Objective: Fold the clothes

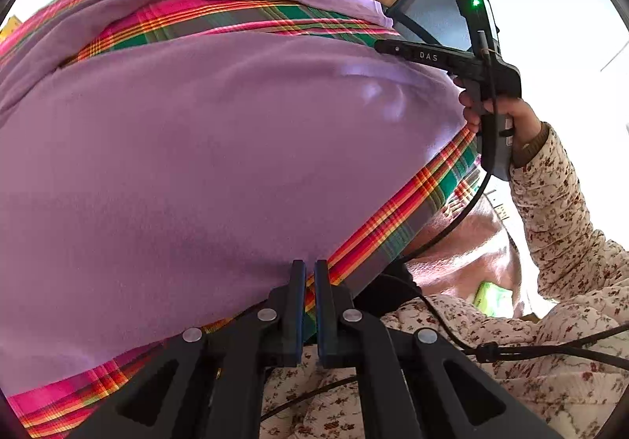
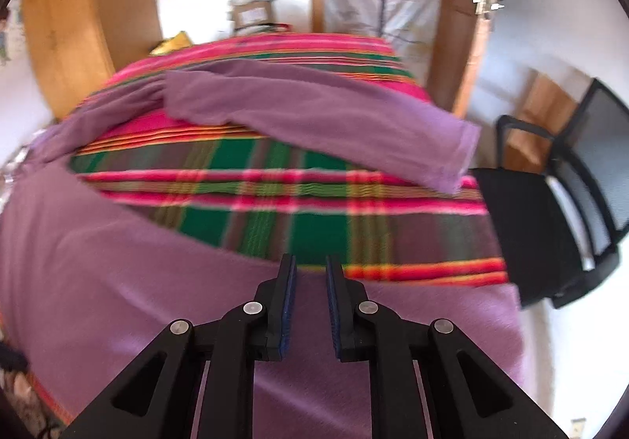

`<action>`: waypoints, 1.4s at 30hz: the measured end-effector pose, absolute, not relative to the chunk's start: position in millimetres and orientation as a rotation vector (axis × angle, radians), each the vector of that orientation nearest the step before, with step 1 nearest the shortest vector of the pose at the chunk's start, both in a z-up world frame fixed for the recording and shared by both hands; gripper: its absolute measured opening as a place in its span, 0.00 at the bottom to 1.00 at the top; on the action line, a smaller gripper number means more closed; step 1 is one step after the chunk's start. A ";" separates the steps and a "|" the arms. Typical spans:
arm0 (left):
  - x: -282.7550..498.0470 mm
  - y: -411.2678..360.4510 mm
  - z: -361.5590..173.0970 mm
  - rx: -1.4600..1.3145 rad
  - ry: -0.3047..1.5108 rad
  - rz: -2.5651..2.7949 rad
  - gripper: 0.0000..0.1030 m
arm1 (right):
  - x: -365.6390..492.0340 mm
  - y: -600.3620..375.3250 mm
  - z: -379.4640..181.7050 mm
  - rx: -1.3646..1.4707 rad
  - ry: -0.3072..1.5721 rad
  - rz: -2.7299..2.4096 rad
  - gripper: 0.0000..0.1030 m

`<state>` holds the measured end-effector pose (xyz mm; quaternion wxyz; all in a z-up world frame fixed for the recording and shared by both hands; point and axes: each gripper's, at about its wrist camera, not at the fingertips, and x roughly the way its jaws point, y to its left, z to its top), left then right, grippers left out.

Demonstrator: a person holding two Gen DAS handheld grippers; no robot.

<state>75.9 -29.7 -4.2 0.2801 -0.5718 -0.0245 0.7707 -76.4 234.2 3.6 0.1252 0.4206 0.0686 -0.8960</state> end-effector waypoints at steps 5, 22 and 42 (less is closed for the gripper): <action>75.2 -50.3 -2.0 -1.514 -0.138 2.096 0.03 | -67.2 205.0 7.4 1.143 0.211 -2.460 0.17; 94.2 -179.6 13.1 -1.481 -0.489 2.419 0.09 | -65.3 143.2 13.5 1.082 0.402 -2.483 0.23; 155.8 -351.7 4.5 -1.528 -1.051 2.839 0.28 | 21.5 -22.8 17.1 0.897 0.393 -1.974 0.28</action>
